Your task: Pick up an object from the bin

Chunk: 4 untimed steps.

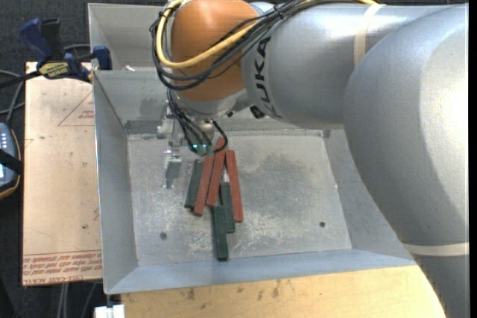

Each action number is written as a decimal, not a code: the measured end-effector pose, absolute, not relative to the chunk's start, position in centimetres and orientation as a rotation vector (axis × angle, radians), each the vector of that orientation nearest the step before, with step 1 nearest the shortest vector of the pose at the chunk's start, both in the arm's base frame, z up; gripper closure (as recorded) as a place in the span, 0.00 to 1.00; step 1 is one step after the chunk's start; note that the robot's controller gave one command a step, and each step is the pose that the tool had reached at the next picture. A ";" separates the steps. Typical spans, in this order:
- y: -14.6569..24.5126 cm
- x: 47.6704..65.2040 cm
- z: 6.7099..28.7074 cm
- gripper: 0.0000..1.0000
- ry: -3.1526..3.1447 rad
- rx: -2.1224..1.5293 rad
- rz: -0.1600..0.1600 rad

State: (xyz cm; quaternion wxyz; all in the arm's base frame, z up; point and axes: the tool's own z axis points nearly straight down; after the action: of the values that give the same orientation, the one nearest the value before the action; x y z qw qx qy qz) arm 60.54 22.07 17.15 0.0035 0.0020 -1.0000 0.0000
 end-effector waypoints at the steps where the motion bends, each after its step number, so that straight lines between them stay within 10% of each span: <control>1: 22.0 60.7 17.6 0.00 -3.142 0.001 -0.002; 2: 19.6 58.8 15.9 0.00 -3.139 0.244 -0.007; 3: 12.9 61.3 13.3 0.00 -3.088 0.600 -0.003; 4: 13.7 57.8 10.1 0.00 -3.087 0.599 -0.001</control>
Offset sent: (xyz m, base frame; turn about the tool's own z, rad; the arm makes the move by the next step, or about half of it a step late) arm -0.0461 -0.0673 -0.0405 -0.3406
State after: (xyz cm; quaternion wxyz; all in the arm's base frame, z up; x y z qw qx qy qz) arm 57.77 13.67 10.09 -0.0013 0.1907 -0.9817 -0.0004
